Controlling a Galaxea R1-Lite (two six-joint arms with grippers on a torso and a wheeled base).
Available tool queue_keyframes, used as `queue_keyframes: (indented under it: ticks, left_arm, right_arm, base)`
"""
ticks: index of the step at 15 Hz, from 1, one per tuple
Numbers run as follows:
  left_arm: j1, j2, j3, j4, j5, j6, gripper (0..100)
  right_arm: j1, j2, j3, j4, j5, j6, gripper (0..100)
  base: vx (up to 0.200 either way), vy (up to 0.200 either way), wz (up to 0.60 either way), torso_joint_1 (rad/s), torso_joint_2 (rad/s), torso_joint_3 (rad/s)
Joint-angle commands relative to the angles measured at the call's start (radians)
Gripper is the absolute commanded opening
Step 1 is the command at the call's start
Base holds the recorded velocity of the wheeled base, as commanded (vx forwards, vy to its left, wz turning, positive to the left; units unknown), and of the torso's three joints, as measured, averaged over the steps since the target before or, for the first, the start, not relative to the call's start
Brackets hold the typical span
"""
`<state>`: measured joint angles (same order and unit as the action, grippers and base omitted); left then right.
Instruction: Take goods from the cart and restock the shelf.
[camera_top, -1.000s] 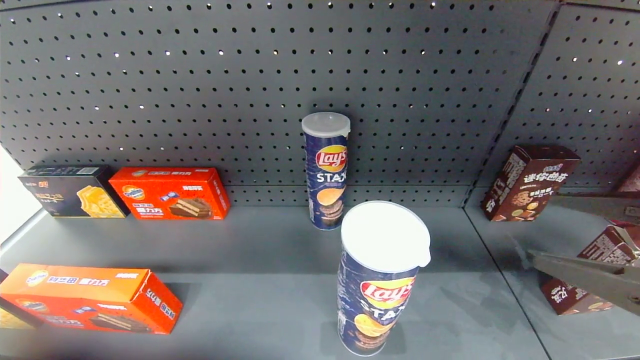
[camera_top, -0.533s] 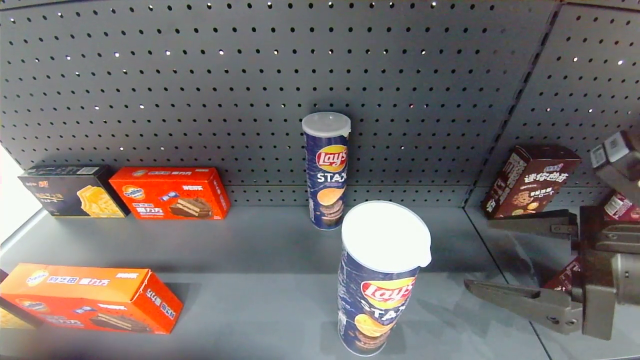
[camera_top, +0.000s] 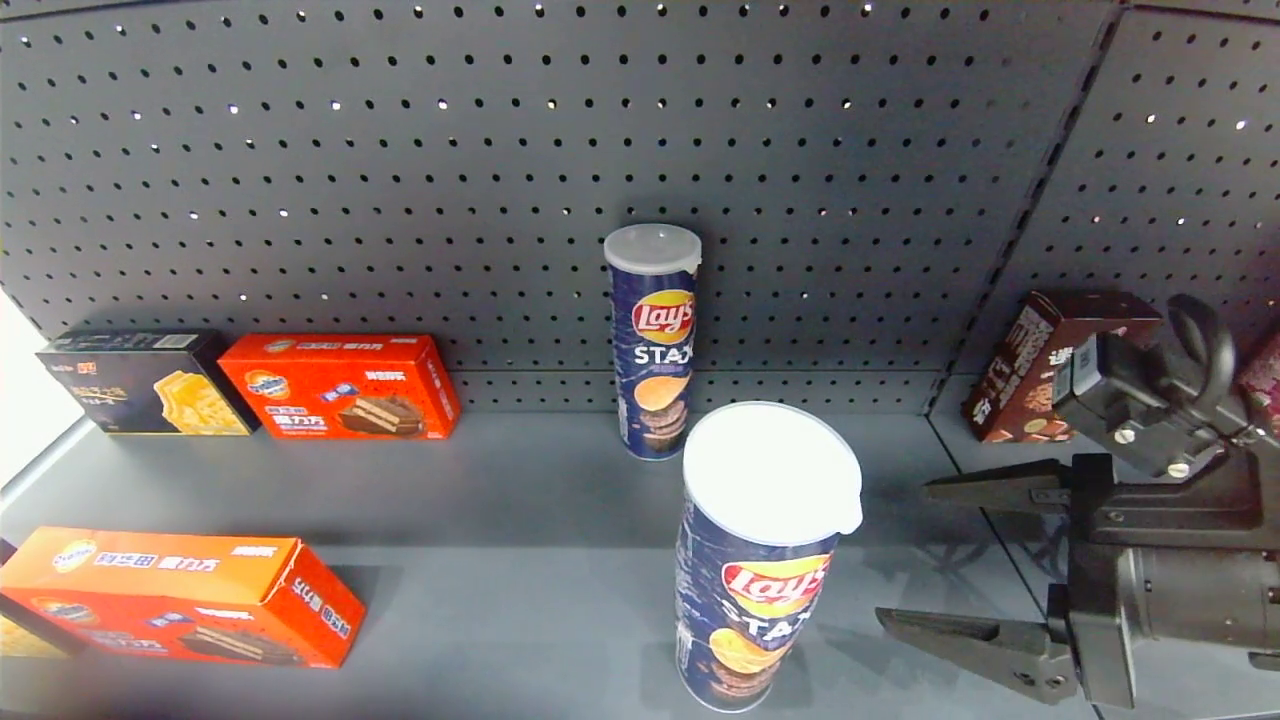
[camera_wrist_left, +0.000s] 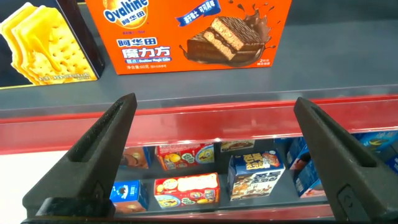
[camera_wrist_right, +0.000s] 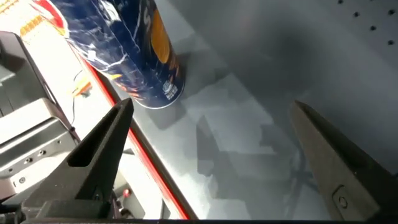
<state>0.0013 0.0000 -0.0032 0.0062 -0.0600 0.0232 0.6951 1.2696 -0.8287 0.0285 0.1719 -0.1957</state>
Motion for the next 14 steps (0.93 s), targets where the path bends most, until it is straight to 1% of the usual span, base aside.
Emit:
queue_keyframes:
  ticks: [1, 7, 14]
  left_arm:
    - [0.000, 0.002, 0.000, 0.000, 0.000, 0.000, 100]
    - [0.000, 0.002, 0.000, 0.000, 0.000, 0.000, 100]
    - [0.000, 0.002, 0.000, 0.000, 0.000, 0.000, 100]
  right_arm:
    - [0.003, 0.027, 0.000, -0.001, 0.000, -0.001, 100]
    - [0.029, 0.108, -0.006, -0.004, -0.006, -0.001, 100]
    - [0.027, 0.182, -0.017, -0.027, -0.012, -0.001, 100]
  base:
    - [0.000, 0.000, 0.00, 0.000, 0.00, 0.000]
    - [0.000, 0.000, 0.00, 0.000, 0.00, 0.000]
    - [0.000, 0.000, 0.00, 0.000, 0.00, 0.000]
